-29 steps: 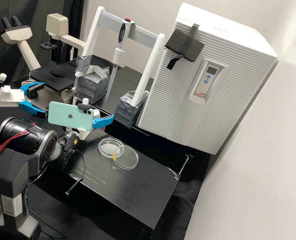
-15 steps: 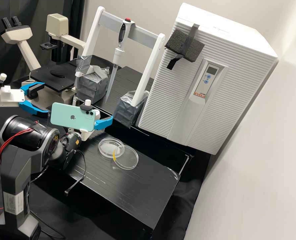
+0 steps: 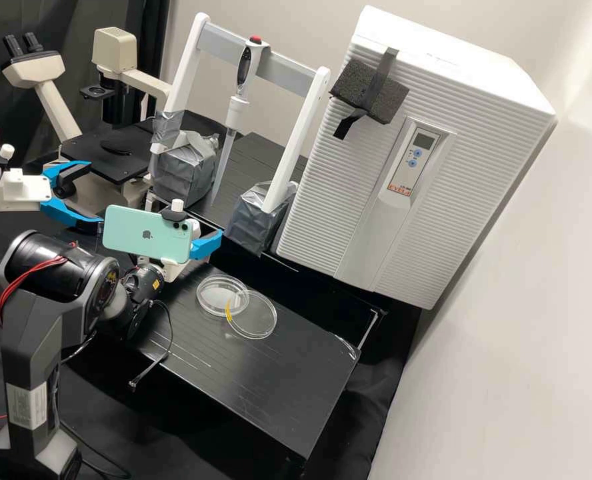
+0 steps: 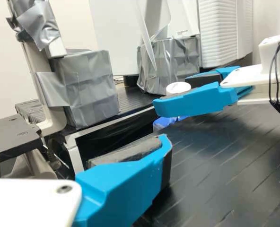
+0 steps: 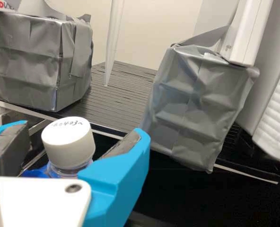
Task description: Open the bottle
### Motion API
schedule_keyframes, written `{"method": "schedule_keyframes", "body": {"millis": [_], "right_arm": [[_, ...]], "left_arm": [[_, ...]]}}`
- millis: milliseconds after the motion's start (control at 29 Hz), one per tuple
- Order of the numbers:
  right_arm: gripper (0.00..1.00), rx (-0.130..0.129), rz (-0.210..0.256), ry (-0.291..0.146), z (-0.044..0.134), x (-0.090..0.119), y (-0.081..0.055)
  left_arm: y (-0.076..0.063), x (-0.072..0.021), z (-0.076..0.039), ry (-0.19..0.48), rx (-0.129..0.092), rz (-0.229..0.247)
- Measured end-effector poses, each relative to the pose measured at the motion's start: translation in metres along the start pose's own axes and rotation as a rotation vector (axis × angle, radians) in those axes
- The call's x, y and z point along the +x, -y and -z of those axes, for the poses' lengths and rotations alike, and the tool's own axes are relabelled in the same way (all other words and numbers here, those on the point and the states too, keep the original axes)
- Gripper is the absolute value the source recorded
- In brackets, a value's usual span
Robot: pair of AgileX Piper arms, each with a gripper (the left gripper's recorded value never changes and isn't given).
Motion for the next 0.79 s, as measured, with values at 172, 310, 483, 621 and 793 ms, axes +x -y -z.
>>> {"method": "schedule_keyframes", "body": {"millis": [172,310,483,621,793], "right_arm": [[0.00,0.000,0.000,0.000,0.0000,0.0000,0.0000],[0.00,0.000,0.000,0.000,0.0000,0.0000,0.0000],[0.00,-0.001,0.001,-0.002,0.0001,0.0000,0.0001],[0.00,-0.001,0.003,-0.005,0.0010,0.0000,0.0007],[0.00,-0.002,0.006,-0.009,0.0021,-0.0001,0.0015]], "left_arm": [[0.0002,0.0000,0.0001,-0.001,0.000,0.002],[0.0002,0.0000,0.0001,-0.001,0.000,0.002],[0.0000,0.0000,0.0005,-0.005,-0.002,0.000],[0.0000,0.0000,0.0005,-0.006,-0.003,0.000],[0.0000,0.0000,0.0005,-0.006,-0.003,0.000]]}}
